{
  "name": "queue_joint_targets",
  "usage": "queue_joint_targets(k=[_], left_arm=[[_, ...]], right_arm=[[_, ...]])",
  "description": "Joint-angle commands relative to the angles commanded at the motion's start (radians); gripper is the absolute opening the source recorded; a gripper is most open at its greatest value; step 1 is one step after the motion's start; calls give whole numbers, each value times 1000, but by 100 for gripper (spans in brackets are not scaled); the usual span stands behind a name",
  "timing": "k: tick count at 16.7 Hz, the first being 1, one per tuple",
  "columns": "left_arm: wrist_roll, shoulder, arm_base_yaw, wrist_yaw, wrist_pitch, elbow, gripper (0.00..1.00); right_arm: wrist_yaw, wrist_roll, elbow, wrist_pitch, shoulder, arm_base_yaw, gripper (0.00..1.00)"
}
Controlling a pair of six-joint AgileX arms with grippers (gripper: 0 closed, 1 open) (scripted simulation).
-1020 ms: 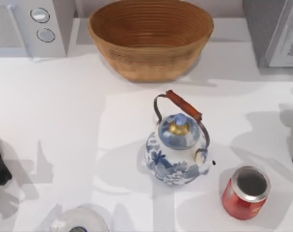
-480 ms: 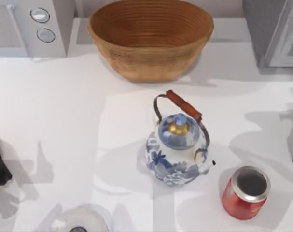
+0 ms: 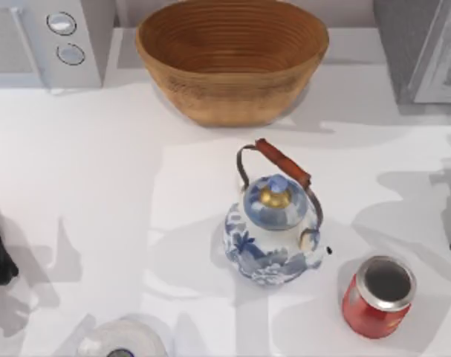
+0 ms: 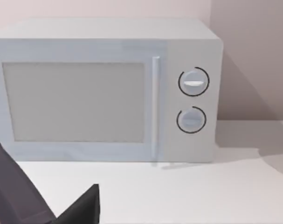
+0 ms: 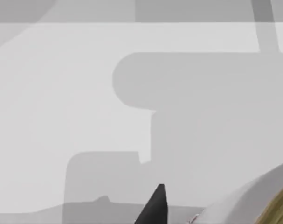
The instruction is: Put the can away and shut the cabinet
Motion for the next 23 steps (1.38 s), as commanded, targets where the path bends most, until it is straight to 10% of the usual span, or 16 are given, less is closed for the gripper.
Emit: queue_joint_targets(k=[9, 23], left_arm=[[0, 0, 0, 0, 0, 0, 100], [0, 0, 0, 0, 0, 0, 100]], right_arm=[[-9, 6, 21, -39, -5, -1, 0], [-6, -5, 349, -647, -299, -6, 0]])
